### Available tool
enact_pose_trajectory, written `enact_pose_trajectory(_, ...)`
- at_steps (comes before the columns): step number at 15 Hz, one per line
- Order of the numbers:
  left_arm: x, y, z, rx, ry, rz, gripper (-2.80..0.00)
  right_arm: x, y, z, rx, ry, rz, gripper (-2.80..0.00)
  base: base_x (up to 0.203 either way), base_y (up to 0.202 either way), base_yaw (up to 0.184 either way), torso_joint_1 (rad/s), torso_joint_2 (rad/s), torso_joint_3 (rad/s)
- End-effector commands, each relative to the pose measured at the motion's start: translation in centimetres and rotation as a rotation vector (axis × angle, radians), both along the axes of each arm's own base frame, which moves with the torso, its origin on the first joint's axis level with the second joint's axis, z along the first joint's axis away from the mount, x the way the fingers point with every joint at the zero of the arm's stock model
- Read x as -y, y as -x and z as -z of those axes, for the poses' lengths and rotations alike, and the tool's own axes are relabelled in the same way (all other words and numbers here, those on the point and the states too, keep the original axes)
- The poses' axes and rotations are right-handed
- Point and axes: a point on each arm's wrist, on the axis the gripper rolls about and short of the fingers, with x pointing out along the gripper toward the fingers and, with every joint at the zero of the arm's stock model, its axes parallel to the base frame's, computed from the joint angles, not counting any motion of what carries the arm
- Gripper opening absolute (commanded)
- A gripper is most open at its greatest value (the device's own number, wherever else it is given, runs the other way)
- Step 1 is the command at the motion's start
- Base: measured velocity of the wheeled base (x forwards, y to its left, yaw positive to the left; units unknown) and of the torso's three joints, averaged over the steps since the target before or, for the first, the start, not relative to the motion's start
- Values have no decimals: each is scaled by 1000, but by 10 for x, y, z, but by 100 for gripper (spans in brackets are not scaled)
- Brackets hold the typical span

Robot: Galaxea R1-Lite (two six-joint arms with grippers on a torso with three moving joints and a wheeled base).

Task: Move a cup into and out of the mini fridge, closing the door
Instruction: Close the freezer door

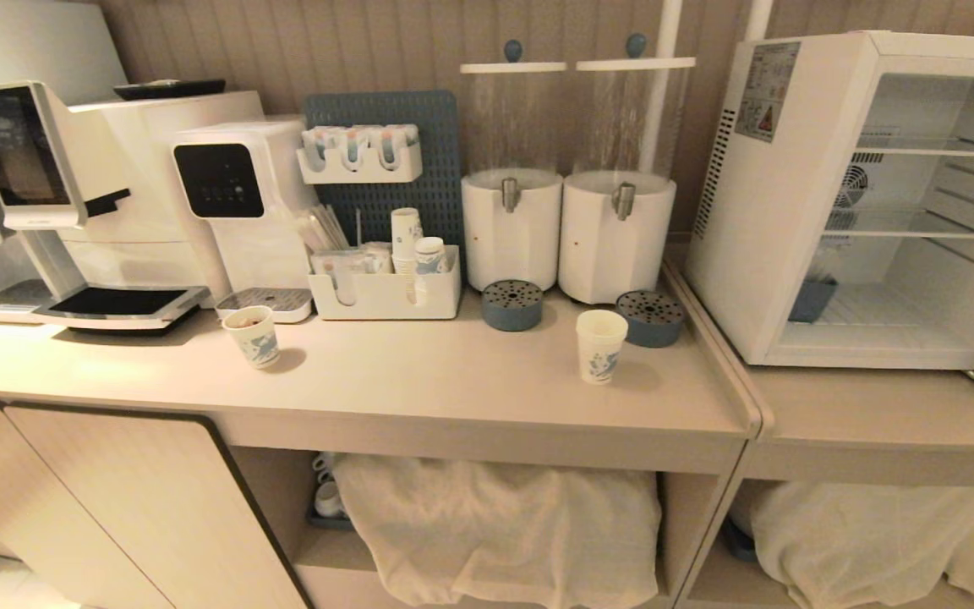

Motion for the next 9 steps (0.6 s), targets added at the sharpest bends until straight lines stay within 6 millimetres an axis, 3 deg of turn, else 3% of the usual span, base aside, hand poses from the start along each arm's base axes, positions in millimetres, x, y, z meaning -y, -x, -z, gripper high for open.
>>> enact_pose_trajectory(1, 0, 0, 0, -2, -1, 0, -280, 0, 0, 0, -1, 1, 0, -280, 0, -204, -13, 7, 3, 6)
enact_pose_trajectory(9, 0, 0, 0, -2, -1, 0, -280, 0, 0, 0, -4, 1, 0, -280, 0, -195, -8, 2, 3, 2)
